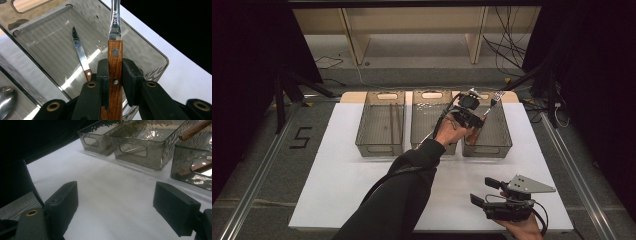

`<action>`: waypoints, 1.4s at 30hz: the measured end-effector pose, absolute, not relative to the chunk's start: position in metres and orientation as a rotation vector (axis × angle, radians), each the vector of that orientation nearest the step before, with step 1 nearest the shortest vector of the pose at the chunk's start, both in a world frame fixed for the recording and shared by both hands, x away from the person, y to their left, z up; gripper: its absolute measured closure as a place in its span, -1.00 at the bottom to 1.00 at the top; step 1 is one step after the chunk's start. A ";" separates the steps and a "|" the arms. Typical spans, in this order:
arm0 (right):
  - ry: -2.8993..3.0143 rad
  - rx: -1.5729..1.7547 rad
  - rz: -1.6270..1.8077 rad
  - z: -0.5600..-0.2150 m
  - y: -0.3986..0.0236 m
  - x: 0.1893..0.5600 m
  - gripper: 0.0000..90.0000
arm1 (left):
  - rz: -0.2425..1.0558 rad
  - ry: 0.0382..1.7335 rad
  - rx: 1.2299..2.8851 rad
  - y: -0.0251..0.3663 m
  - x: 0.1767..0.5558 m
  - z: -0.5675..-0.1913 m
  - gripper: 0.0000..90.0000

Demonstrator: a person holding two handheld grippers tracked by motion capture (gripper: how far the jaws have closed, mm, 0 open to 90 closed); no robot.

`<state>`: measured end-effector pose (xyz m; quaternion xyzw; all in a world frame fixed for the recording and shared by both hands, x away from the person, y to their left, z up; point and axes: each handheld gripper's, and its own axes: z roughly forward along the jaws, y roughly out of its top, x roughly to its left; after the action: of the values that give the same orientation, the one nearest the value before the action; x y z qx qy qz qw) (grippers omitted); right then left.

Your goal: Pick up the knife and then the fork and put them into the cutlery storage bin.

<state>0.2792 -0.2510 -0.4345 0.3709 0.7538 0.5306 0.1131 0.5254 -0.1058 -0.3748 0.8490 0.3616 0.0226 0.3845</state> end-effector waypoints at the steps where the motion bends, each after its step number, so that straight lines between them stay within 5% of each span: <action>1: 2.212 1.087 1.555 -0.434 -0.251 0.279 -0.53 | 0.059 0.915 2.170 -0.106 0.526 -0.375 0.69; 20: 2.212 1.088 1.554 -0.434 -0.252 0.278 -0.53 | 0.056 0.965 2.209 -0.112 0.528 -0.392 0.66; 24: 2.211 1.089 1.555 -0.434 -0.252 0.278 -0.53 | 0.071 0.987 2.217 -0.113 0.526 -0.389 0.22; 29: 2.212 1.088 1.553 -0.434 -0.252 0.278 -0.53 | 0.070 0.985 2.205 -0.106 0.525 -0.378 -0.01; 42: 2.213 1.090 1.543 -0.435 -0.251 0.279 -0.53 | 0.091 0.964 2.157 -0.068 0.514 -0.365 -0.25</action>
<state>0.2787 -0.2506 -0.4349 0.3721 0.7555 0.5267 0.1155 0.5136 -0.0678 -0.3650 0.8443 0.3773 0.0358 0.3789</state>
